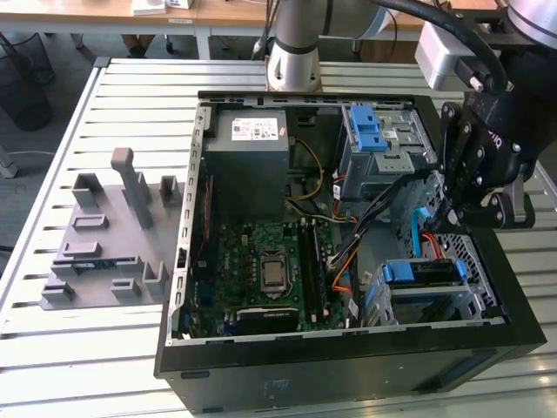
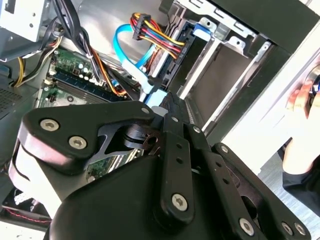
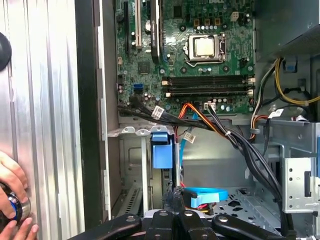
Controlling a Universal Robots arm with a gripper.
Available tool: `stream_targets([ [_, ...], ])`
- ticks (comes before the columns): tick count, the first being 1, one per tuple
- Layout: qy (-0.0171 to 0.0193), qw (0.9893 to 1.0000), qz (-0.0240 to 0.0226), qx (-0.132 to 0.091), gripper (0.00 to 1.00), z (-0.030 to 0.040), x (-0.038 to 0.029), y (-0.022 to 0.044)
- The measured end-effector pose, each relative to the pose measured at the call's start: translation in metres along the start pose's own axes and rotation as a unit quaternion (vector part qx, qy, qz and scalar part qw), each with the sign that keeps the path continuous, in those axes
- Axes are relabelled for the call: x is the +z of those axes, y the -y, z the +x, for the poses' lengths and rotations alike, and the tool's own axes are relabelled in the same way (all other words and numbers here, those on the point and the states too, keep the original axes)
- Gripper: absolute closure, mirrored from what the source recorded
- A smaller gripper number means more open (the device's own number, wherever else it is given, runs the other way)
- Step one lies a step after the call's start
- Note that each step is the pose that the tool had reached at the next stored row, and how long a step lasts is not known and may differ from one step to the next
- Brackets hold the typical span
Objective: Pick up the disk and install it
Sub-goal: 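Insert the second disk wire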
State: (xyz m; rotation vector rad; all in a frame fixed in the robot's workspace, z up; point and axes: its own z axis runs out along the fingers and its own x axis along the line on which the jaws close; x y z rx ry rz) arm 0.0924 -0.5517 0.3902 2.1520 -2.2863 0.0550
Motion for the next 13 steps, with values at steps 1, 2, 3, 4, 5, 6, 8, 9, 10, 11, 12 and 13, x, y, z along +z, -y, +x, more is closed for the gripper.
stream_targets([
  [1,-0.0001,1.0,0.0,0.0,0.89,-0.0012,0.0,-0.0005],
  [2,0.0,1.0,0.0,0.0,0.89,-0.0026,0.0001,-0.0006],
  [3,0.0,1.0,0.0,0.0,0.89,-0.0043,0.0002,-0.0007],
  [4,0.0,1.0,0.0,0.0,0.89,-0.0057,0.0004,-0.0009],
  [5,0.0001,1.0,0.0,0.0,0.89,-0.0067,0.0007,-0.001],
  [6,0.0003,1.0,0.0,0.0,0.89,-0.0075,0.0009,-0.001],
  [8,0.0007,1.0,0.0,0.0,0.83,-0.0092,0.0016,-0.0012],
  [9,0.0008,1.0,0.0,0.0,0.83,-0.0104,0.0019,-0.0014],
  [10,0.0009,1.0,-0.0001,0.0,0.76,-0.0117,0.0022,-0.0016],
  [11,0.0009,1.0,-0.0001,0.0,0.76,-0.0127,0.0025,-0.0017],
  [12,0.001,1.0,-0.0001,0.0,0.76,-0.0135,0.003,-0.0018],
  [13,0.001,1.0,-0.0001,0.0,0.76,-0.0139,0.0034,-0.0018],
])
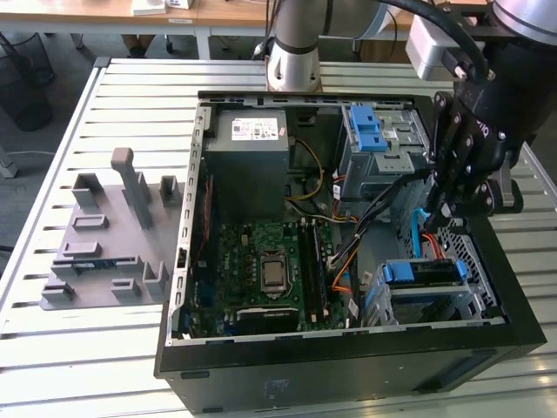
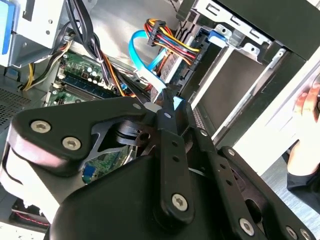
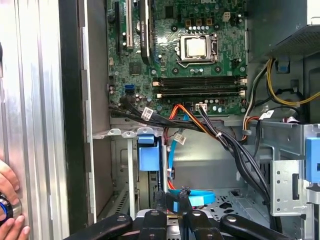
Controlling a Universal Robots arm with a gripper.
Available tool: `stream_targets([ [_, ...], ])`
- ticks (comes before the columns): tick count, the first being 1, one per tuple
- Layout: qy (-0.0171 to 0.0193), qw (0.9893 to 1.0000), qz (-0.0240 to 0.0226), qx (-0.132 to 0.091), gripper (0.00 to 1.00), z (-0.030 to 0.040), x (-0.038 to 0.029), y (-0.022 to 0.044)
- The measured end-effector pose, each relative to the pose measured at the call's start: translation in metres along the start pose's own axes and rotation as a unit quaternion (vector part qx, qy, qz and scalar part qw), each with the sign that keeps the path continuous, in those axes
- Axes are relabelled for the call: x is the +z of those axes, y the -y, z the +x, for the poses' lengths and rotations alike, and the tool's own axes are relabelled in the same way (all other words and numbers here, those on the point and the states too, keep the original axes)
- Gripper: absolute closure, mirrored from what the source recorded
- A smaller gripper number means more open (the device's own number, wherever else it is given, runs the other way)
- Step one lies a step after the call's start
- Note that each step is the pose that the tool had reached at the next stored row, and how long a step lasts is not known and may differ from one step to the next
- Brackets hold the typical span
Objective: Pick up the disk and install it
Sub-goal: 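Insert the second disk wire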
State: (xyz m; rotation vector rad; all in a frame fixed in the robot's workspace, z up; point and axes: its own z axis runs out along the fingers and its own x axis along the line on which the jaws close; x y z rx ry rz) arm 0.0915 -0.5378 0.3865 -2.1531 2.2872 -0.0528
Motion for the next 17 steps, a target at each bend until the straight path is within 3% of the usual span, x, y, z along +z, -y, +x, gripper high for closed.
stream_targets([
  [4,-0.0001,1.0,0.0,0.0,0.75,-0.001,0.0023,-0.0002],
  [5,-0.0001,1.0,0.0,0.0,0.69,-0.0012,0.0031,-0.0002],
  [13,-0.0001,1.0,0.0,0.0,0.69,-0.0025,0.0127,-0.0005],
  [17,-0.0001,1.0,0.0,0.0,0.83,-0.0025,0.0135,-0.0005],
])
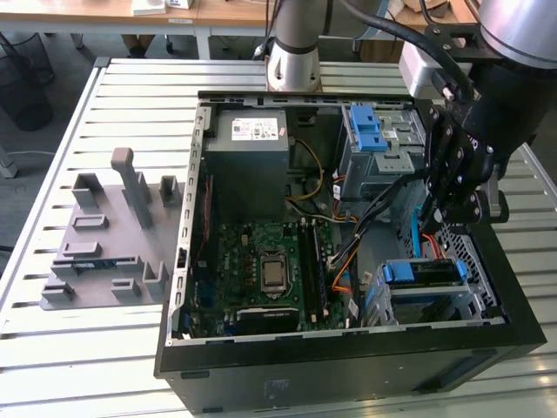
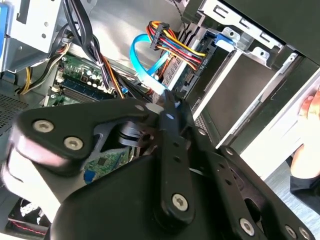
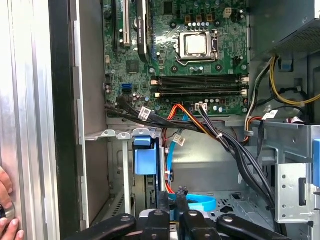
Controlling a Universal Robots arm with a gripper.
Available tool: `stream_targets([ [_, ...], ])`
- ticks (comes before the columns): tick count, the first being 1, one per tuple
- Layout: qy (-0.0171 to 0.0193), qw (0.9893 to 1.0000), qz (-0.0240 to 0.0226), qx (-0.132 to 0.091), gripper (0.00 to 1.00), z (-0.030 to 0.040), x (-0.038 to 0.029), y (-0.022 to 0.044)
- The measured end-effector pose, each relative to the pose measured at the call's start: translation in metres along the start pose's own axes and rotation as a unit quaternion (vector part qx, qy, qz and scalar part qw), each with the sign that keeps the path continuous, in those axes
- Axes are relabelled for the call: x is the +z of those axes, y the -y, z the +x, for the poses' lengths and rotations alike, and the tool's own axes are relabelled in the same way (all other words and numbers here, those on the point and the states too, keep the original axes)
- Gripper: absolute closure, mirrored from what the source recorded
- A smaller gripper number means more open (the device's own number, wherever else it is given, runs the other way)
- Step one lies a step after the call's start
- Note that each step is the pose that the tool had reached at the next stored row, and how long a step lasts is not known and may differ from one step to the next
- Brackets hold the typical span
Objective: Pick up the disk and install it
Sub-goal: 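Insert the second disk wire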
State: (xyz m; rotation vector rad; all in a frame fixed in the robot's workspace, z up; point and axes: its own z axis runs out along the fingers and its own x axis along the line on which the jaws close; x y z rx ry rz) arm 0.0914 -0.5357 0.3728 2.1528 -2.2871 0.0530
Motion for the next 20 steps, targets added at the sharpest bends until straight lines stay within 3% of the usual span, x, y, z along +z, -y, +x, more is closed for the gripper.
stream_targets([
  [4,0.0044,1.0,-0.0036,0.0,0.84,0.0003,0.0015,0.0015],
  [8,0.005,0.9999,-0.0089,0.001,0.84,0.0027,0.0052,0.0028],
  [11,0.008,0.9999,-0.0102,0.001,0.84,0.0051,0.0078,0.0028],
  [15,0.0281,0.9995,-0.012,0.001,0.84,0.0061,0.009,0.0028],
  [16,0.0296,0.9995,-0.012,0.001,0.84,0.0069,0.0095,0.0029],
  [20,0.0297,0.9995,-0.0121,0.001,0.84,0.0126,0.0119,0.0032],
])
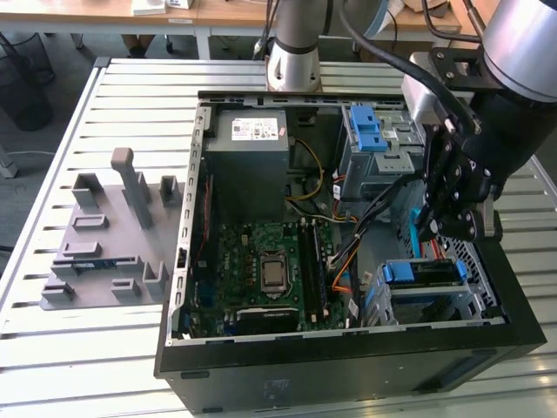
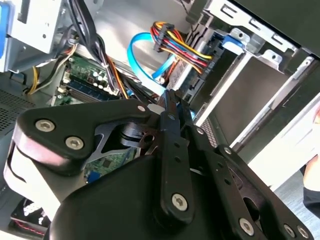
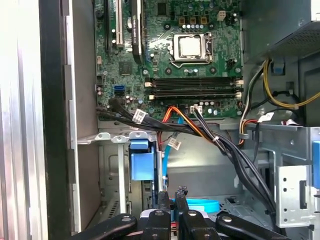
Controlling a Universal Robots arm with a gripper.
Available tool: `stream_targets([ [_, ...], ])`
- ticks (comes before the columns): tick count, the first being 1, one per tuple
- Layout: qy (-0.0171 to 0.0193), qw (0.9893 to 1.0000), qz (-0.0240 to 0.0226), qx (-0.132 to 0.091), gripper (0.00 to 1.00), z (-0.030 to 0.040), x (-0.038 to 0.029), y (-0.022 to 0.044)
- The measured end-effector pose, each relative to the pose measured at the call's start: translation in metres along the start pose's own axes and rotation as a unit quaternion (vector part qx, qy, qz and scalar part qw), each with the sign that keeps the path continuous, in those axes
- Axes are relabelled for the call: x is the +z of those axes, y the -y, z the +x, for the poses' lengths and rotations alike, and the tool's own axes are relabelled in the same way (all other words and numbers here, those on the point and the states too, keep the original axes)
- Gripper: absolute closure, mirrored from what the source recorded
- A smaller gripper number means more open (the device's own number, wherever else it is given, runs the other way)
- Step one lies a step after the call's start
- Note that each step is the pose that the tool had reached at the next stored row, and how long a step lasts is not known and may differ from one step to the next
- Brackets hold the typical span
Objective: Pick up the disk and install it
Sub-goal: 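Insert the second disk wire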
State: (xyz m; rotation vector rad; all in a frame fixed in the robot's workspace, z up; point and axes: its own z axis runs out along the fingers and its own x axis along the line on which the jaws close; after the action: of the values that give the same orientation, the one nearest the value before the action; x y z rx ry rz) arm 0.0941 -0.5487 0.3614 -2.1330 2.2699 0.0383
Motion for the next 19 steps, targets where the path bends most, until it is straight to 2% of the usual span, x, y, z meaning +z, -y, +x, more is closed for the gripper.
stream_targets([
  [3,0.0,1.0,0.0,0.0,0.84,0.0039,0.0017,0.0002],
  [9,-0.0001,1.0,-0.0003,0.0,0.84,0.0053,0.0078,0.0006],
  [10,0.0013,1.0,-0.0006,0.0,0.84,0.0058,0.0084,0.0014],
  [11,0.0056,1.0,-0.0015,0.0,0.84,0.006,0.0088,0.0029],
  [12,0.0075,1.0,-0.0016,0.0,0.84,0.0062,0.0089,0.0035],
  [19,0.0075,1.0,-0.0017,0.0,0.84,0.0079,0.0105,0.0037],
])
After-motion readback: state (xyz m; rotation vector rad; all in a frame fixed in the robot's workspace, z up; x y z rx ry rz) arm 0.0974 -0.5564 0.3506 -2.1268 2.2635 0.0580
